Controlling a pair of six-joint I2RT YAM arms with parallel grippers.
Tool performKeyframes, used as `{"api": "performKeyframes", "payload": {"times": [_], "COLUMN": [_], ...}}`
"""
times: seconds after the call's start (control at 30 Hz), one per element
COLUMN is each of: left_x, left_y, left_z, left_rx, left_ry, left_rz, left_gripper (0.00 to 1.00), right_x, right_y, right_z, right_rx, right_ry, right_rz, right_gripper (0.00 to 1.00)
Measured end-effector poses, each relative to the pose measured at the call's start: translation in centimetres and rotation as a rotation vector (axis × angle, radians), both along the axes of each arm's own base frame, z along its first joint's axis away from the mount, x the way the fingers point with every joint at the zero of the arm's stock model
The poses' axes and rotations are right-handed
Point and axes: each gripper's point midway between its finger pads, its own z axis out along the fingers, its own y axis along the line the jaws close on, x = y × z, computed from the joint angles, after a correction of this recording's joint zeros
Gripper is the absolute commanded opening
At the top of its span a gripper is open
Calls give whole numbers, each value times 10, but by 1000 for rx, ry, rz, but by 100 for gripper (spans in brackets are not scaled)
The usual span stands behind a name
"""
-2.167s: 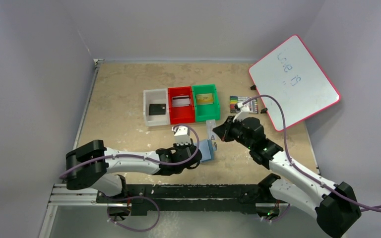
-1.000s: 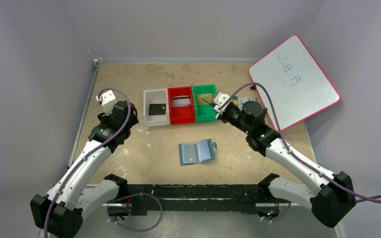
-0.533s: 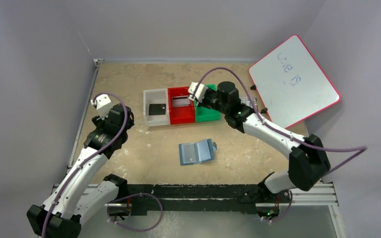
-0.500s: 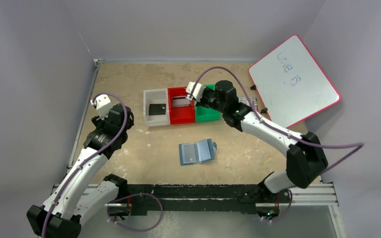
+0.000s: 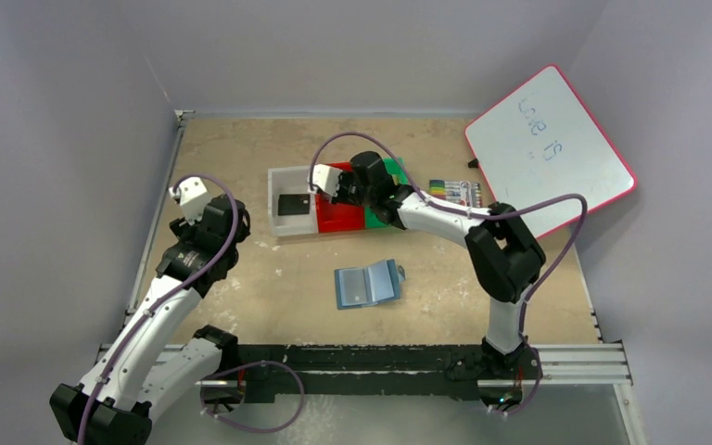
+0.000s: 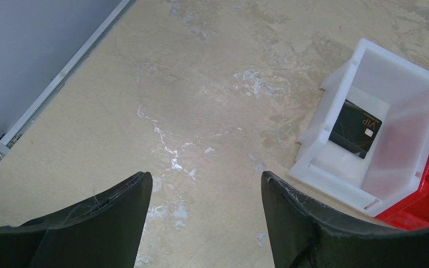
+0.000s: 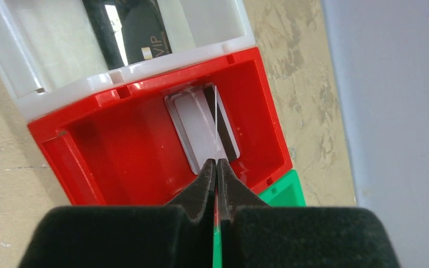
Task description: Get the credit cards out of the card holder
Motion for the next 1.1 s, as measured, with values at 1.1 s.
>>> {"api": "performKeyframes", "payload": {"times": [1.1], "left_x": [-1], "left_y": [-5], "left_z": [-1], "left_rx": [-18], "left_ry": [8], "left_rz": [-28], "left_gripper": [83], "right_x": [50], "right_y": [19], "right_z": [-62], "right_rx": [-239], "right_ry": [-91], "right_rz": [-71], "right_gripper": [8]}}
